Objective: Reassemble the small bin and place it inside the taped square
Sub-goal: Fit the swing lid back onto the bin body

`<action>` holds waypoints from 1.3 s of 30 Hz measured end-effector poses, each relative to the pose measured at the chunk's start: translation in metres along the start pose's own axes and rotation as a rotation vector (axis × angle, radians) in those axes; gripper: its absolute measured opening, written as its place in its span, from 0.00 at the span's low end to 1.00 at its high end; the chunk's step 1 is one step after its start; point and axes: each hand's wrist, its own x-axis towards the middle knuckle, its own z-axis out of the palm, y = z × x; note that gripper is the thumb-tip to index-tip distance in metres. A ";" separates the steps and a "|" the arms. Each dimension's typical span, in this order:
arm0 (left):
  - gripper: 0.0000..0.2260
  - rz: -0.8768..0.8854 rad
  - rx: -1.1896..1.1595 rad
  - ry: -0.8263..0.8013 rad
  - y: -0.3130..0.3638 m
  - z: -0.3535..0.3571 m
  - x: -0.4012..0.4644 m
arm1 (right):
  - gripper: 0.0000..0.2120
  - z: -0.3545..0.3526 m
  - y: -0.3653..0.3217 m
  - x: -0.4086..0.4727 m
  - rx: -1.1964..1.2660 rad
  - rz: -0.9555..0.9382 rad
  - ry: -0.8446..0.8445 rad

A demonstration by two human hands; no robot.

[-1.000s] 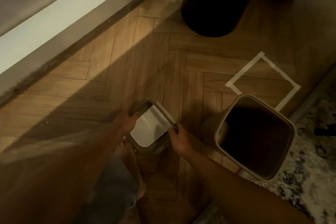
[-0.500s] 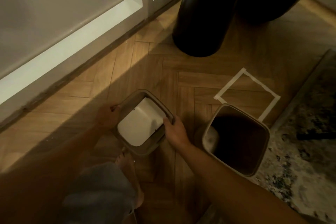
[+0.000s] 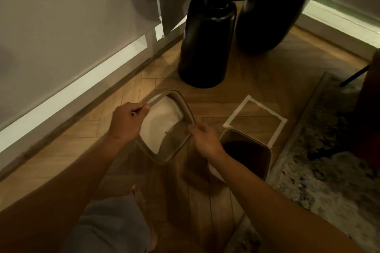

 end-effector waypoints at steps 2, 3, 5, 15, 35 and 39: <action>0.11 0.056 0.004 0.015 0.017 0.007 -0.008 | 0.17 -0.009 -0.014 -0.008 0.074 -0.008 -0.042; 0.11 0.094 -0.002 0.014 0.026 0.012 -0.012 | 0.15 -0.014 -0.020 -0.012 0.142 0.001 -0.064; 0.10 0.149 -0.022 -0.015 0.045 0.026 -0.022 | 0.16 -0.023 -0.030 -0.013 0.345 0.051 -0.108; 0.10 0.306 -0.156 -0.246 0.104 0.084 -0.052 | 0.12 -0.089 -0.029 -0.003 0.739 0.100 -0.015; 0.32 -0.188 -0.230 -0.640 0.097 0.181 -0.034 | 0.13 -0.197 0.080 -0.003 0.937 0.193 0.271; 0.35 -0.208 -0.160 -0.672 0.092 0.194 -0.040 | 0.15 -0.197 0.107 0.000 0.624 0.180 0.409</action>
